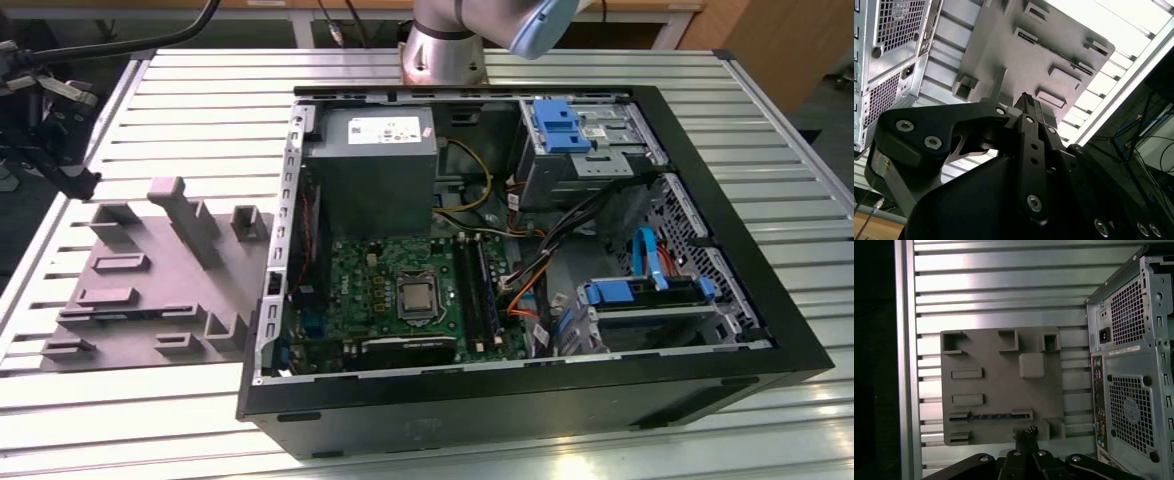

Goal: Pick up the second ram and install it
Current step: 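Reach for the second ram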

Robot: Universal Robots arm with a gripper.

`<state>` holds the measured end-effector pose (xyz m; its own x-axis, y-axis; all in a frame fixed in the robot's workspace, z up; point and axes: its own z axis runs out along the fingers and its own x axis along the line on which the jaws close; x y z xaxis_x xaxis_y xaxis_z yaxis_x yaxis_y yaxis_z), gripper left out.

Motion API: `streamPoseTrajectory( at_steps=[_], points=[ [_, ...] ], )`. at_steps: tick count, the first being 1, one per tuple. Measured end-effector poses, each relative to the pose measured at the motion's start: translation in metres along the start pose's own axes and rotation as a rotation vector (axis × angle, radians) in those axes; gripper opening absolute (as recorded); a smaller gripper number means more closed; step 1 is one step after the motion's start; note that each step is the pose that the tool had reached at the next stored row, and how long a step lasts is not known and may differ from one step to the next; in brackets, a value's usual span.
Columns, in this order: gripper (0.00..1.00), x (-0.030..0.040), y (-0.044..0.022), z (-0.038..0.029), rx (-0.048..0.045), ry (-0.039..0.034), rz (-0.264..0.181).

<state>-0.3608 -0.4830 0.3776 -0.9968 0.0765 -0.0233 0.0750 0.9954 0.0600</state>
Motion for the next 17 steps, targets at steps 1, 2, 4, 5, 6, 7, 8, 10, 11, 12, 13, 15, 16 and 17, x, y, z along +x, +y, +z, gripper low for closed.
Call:
streamPoseTrajectory(
  at_steps=[1,2,4,5,6,7,8,10,11,12,13,15,16,17],
  points=[
    [0.11,0.0001,-0.0005,0.0000,-0.0003,0.0000,0.000],
    [0.11,0.0002,-0.0010,0.0000,-0.0006,0.0001,0.000],
    [0.11,0.0005,-0.0020,-0.0001,-0.0012,0.0001,0.000],
    [0.11,0.0006,-0.0025,-0.0001,-0.0014,0.0001,0.000],
    [0.11,0.0008,-0.0029,-0.0001,-0.0016,0.0001,0.000],
    [0.11,0.0010,-0.0034,-0.0001,-0.0019,0.0001,0.000],
    [0.11,0.0011,-0.0038,-0.0002,-0.0021,0.0002,0.000],
    [0.11,0.0015,-0.0046,-0.0001,-0.0026,0.0002,0.000],
    [0.11,0.0016,-0.0050,-0.0001,-0.0028,0.0002,0.000],
    [0.11,0.0018,-0.0055,-0.0002,-0.0030,0.0003,0.000],
    [0.11,0.0020,-0.0060,-0.0001,-0.0034,0.0003,0.000],
    [0.11,0.0023,-0.0070,-0.0001,-0.0040,0.0003,0.000],
    [0.11,0.0024,-0.0074,-0.0001,-0.0043,0.0003,0.000],
    [0.11,0.0026,-0.0078,-0.0001,-0.0046,0.0004,0.000]
  ],
)
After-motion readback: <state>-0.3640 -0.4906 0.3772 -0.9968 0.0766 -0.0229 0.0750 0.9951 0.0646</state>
